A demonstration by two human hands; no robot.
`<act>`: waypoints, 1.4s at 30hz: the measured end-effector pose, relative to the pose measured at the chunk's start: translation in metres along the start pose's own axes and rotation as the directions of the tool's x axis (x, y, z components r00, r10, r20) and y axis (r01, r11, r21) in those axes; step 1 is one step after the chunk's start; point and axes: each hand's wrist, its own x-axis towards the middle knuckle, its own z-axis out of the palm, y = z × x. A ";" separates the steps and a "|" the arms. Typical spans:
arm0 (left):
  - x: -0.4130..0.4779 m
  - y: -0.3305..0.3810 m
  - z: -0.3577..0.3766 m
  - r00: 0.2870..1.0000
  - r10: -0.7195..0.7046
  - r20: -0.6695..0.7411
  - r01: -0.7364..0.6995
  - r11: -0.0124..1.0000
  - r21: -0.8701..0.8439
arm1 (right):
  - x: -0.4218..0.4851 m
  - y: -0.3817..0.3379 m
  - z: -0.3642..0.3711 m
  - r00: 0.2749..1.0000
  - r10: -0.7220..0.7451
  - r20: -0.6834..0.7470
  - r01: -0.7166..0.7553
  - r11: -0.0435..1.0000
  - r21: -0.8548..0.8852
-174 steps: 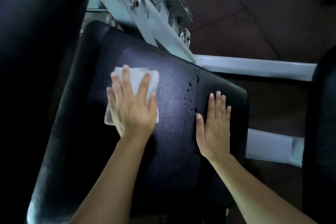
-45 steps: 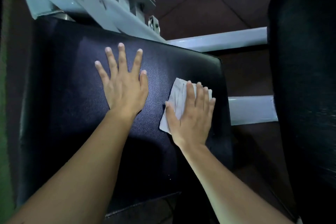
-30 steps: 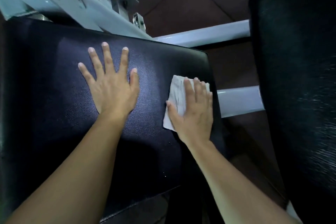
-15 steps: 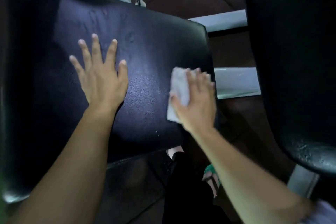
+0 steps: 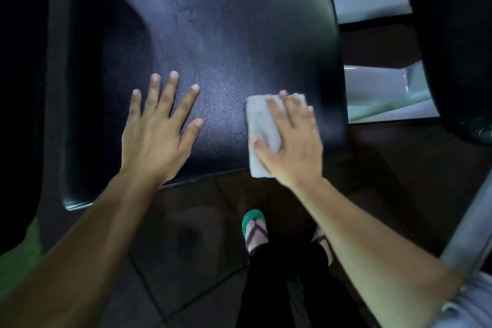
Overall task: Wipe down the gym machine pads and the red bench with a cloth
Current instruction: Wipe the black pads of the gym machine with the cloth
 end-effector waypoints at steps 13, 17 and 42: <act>-0.012 -0.015 0.001 0.997 -0.010 -0.074 0.003 0.995 -0.104 | -0.015 -0.091 0.019 0.995 0.074 -0.070 -0.069 0.995 0.076; -0.010 -0.016 0.001 0.997 -0.011 -0.078 0.003 0.995 -0.102 | 0.007 -0.063 0.017 0.967 0.227 -0.116 -0.221 0.973 0.065; -0.028 0.043 -0.037 0.998 -0.065 0.013 0.065 0.941 -0.333 | -0.022 -0.075 -0.045 0.810 0.586 -0.027 -0.575 0.801 0.164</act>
